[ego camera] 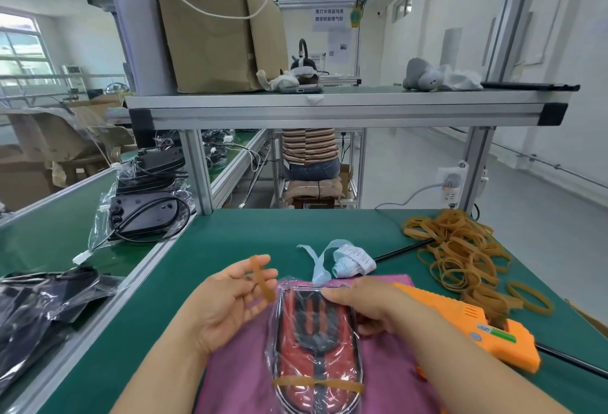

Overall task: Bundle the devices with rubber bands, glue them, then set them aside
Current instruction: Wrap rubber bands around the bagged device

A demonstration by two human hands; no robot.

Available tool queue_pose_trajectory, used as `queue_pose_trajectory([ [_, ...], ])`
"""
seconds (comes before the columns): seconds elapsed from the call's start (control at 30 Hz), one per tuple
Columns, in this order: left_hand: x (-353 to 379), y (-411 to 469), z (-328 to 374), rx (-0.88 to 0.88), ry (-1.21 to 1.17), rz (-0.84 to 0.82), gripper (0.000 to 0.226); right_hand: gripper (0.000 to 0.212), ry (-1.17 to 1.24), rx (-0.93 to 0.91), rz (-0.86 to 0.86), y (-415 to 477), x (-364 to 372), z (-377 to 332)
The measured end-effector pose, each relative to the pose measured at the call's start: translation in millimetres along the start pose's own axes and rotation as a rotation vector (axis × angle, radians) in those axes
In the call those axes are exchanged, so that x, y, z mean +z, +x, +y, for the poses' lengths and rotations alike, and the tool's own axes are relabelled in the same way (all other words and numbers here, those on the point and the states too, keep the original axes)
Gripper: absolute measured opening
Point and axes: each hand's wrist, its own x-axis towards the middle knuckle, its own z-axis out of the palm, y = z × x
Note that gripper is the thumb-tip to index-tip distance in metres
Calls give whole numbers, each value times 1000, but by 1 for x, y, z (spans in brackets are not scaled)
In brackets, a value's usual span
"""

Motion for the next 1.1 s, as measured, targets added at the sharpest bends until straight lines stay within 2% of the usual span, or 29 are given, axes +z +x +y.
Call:
queue_pose_trajectory([
  [0.13, -4, -1, -5, 52, 85, 133, 21, 19, 126, -10, -57, -7, -1, -4],
  [0.27, -11, -4, 5, 120, 269, 214, 35, 21, 221, -148, -89, -29, -13, -20],
  [0.4, -9, -17, 27, 253, 493, 112, 67, 27, 187, -435, -71, -63, -36, -51],
  [0.5, -2, -27, 45, 277, 661, -95, 112, 39, 68, -596, -6, -87, -45, -68],
  [0.53, 2, -31, 49, 267, 682, -181, 117, 38, 22, -625, 15, -92, -45, -68],
  [0.63, 14, -42, 50, 275, 672, -378, 99, 22, -137, -690, 64, -96, -39, -60],
  [0.67, 16, -44, 50, 281, 636, -372, 101, 22, -187, -699, 89, -97, -36, -57],
  [0.73, 16, -45, 48, 283, 615, -336, 118, 26, -281, -709, 153, -98, -32, -53],
  [0.8, 16, -46, 48, 318, 699, -351, 123, 29, -330, -715, 200, -100, -29, -51],
  [0.9, 23, -49, 51, 325, 856, -385, 116, 30, -371, -712, 219, -104, -25, -49],
  [1.0, 34, -48, 51, 327, 1018, -345, 110, 32, -388, -698, 200, -106, -24, -44],
  [1.1, 43, -46, 48, 328, 1048, -323, 97, 32, -392, -712, 219, -108, -21, -38],
])
